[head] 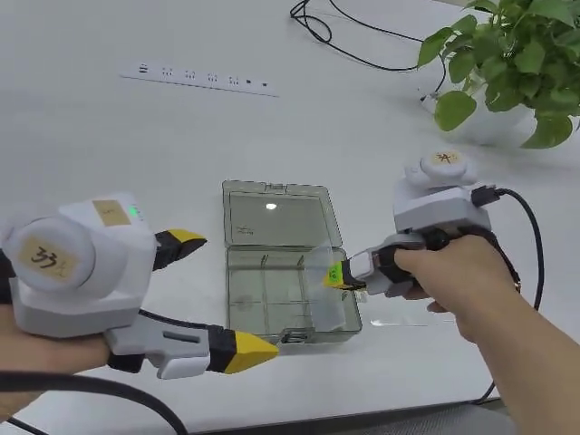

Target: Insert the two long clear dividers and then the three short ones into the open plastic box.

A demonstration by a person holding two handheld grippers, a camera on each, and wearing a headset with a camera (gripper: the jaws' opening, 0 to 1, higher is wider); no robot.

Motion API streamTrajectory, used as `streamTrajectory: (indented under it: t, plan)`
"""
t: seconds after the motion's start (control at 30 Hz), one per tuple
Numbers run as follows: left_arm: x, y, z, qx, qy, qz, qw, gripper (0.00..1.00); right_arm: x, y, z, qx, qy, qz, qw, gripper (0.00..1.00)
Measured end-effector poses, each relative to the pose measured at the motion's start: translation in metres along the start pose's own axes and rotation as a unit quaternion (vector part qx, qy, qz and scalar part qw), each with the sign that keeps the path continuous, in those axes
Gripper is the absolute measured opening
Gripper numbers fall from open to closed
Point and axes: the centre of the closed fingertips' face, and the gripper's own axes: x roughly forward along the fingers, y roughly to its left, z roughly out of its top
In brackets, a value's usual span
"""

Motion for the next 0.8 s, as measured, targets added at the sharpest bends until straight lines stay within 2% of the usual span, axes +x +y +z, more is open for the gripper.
streamTrajectory:
  t: [0.27,0.37,0.6,0.8]
  plan:
    - [0.0,0.001,0.0,0.0,0.001,0.001,1.0,0.92,0.001,0.009,-0.001,-0.033,-0.001,-0.013,0.9994,0.07]
    - [0.0,0.001,0.0,0.0,0.001,0.001,1.0,0.92,0.004,0.007,-0.001,-0.036,0.001,-0.012,0.9993,0.07]
    - [0.0,0.001,-0.001,-0.001,0.003,0.002,1.0,0.92,0.013,0.014,-0.005,-0.043,-0.003,0.007,0.999,0.09]
    - [-0.002,0.001,-0.001,-0.002,0.003,0.005,1.0,0.92,0.022,0.007,-0.001,-0.046,-0.008,0.015,0.9988,0.1]
